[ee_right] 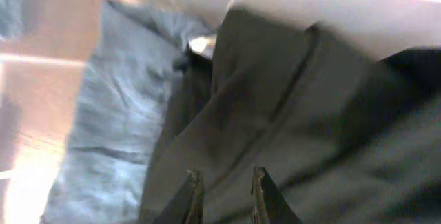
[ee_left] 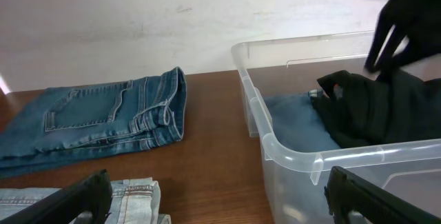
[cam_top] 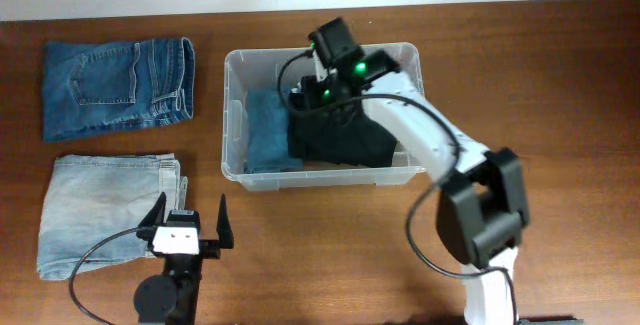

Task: Pack container
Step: 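Lower the black garment onto the bin's right side and press down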

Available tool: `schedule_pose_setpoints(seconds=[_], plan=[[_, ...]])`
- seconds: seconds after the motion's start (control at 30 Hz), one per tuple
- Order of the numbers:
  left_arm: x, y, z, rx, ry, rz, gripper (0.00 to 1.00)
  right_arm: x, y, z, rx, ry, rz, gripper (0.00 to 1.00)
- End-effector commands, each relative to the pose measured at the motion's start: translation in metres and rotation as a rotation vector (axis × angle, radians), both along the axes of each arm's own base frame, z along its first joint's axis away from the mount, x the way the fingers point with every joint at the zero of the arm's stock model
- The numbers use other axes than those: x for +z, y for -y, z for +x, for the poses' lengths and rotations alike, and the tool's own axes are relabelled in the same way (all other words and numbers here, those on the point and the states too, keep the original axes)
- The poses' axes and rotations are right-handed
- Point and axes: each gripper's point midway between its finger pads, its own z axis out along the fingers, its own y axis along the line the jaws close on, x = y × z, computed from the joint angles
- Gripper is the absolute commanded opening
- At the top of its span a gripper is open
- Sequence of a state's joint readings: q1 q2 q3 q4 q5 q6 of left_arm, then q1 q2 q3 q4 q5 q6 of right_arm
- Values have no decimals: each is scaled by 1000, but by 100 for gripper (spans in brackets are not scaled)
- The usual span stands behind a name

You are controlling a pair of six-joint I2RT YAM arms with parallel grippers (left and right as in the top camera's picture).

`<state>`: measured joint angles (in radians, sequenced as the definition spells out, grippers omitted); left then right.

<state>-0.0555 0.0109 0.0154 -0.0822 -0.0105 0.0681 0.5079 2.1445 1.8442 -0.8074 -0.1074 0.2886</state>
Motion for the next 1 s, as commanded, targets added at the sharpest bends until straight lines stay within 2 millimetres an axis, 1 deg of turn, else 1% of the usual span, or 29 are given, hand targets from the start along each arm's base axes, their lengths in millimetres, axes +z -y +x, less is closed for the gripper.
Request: schedule_pose_setpoints(seconds=[0.0,0.03,0.13,0.17,0.23,0.3,0.37,0.43,0.5,0.57,0.63,0.7,0.77,0.9,0.97], plan=[[-2,0,0,-2,-1,12,99,-35,-14,-7,25,-62,-14,18],[-2,0,0,-2,-1,12,99,-46,-16,-9,30,-78,-24,18],[-2,0,0,-2,-1,12,99,-65,-21,-14,43,-108,-43,17],[-2,0,0,-2,-1,12,99,-69,-22,-16,46,-113,-49,17],[-2,0,0,-2,-1,12,99,-72,-22,-16,45,-114,-54,14],[-2,0,0,-2,-1,12,99,-67,-24,-13,45,-101,-47,14],[-2,0,0,-2,-1,12,100,-55,-22,-8,36,-73,-49,14],[-2,0,0,-2,-1,12,99,-34,-15,-1,13,-25,-79,15],[-2,0,0,-2,-1,12,99,-8,-5,6,-18,29,-119,15],[-2,0,0,-2,-1,12,99,21,11,12,-62,86,-186,20],[-2,0,0,-2,-1,12,99,39,27,15,-103,126,-258,25],[-2,0,0,-2,-1,12,99,46,46,16,-162,139,-324,28],[-2,0,0,-2,-1,12,99,44,57,15,-188,120,-344,28],[-2,0,0,-2,-1,12,99,20,86,12,-268,28,-373,28],[-2,0,0,-2,-1,12,99,5,94,10,-276,-26,-356,27]])
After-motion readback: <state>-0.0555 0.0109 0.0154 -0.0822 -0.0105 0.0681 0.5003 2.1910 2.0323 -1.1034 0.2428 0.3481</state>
